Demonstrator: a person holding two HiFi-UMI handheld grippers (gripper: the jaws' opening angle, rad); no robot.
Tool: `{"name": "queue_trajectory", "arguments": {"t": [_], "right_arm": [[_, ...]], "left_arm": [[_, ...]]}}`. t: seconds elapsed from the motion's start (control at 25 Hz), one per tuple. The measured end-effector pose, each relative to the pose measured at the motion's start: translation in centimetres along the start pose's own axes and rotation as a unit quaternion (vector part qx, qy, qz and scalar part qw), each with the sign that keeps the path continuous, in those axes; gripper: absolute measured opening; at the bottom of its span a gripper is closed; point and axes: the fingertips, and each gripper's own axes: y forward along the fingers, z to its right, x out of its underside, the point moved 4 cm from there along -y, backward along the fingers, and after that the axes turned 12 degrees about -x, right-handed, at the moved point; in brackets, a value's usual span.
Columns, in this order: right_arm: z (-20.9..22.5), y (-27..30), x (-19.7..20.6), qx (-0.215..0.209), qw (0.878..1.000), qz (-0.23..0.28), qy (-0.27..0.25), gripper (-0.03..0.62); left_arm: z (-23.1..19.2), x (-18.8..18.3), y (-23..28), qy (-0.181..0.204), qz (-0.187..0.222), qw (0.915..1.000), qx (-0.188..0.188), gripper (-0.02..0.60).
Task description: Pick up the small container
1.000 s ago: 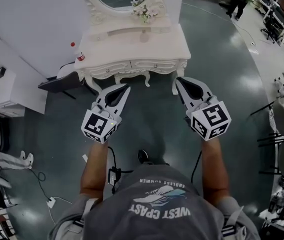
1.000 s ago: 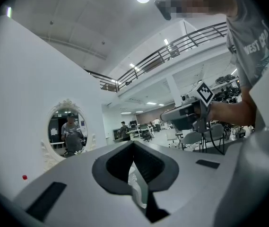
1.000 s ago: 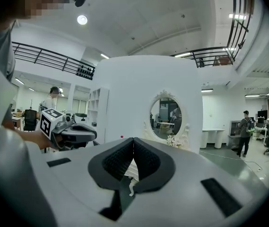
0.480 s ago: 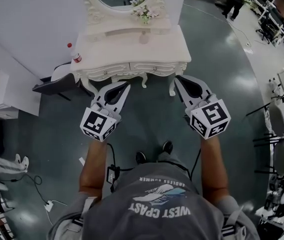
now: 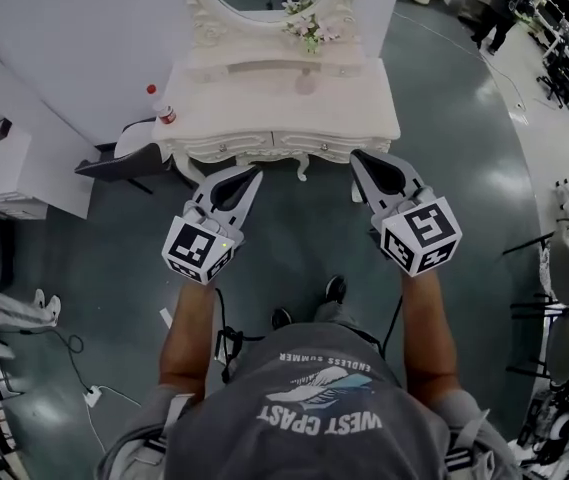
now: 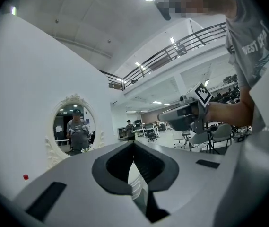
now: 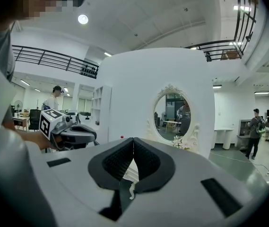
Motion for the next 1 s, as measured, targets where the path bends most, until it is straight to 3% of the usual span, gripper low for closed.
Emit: {"name": "queue_trajectory", "arguments": {"t": [1.0], "right_arm": [[16.2,1.7,1.2,-0.079,0.997,0.013,0.015,0.025]], "left_arm": [[1.9,0.1,13.2,0.012,-0.041,0.9964,-0.073,0.017]]}}
